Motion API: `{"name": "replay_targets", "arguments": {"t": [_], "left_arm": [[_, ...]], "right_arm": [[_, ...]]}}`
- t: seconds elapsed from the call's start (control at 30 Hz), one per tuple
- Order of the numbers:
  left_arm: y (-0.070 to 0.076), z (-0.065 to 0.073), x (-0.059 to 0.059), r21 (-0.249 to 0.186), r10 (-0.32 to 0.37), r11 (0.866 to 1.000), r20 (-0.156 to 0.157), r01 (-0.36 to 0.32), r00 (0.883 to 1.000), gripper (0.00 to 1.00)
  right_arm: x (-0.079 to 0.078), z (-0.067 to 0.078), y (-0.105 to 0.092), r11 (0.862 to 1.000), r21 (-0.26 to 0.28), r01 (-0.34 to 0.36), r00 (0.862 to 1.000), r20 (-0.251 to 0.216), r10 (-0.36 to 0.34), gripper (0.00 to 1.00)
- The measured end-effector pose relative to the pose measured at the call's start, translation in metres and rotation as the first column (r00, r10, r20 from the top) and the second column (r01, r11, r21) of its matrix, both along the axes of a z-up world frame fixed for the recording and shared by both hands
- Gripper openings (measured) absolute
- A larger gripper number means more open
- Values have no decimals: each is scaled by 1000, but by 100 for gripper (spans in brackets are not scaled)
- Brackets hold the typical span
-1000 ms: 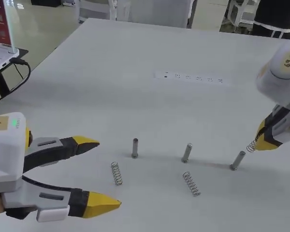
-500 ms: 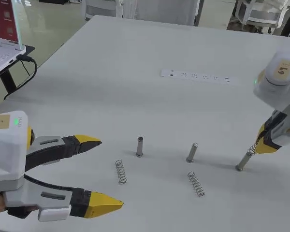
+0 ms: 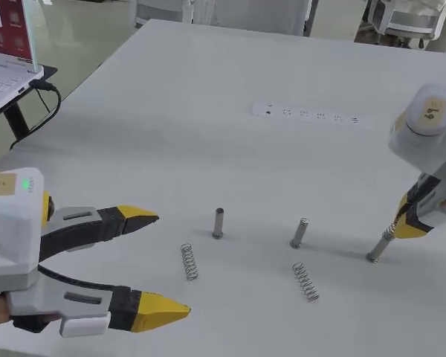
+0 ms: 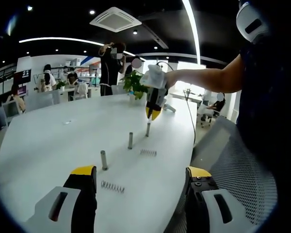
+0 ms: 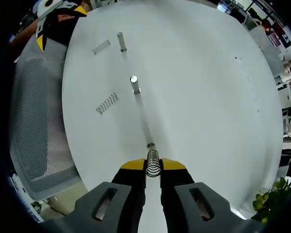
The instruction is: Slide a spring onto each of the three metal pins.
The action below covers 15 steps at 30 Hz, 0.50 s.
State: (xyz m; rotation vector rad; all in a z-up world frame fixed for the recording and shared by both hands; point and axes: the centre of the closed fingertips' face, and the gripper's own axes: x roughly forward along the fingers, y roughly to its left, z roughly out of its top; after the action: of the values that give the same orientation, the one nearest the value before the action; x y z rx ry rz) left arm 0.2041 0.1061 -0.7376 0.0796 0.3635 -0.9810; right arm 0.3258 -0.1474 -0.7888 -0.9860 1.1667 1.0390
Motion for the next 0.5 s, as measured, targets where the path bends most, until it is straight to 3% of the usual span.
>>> {"name": "replay_targets", "arguments": {"t": [0.5], "left_arm": [[1,1,0,2,3,1000,2,-3,1000,69]], "right_arm": [[0,-25,2,1000,-25,1,1000,-12,-1,8]]}}
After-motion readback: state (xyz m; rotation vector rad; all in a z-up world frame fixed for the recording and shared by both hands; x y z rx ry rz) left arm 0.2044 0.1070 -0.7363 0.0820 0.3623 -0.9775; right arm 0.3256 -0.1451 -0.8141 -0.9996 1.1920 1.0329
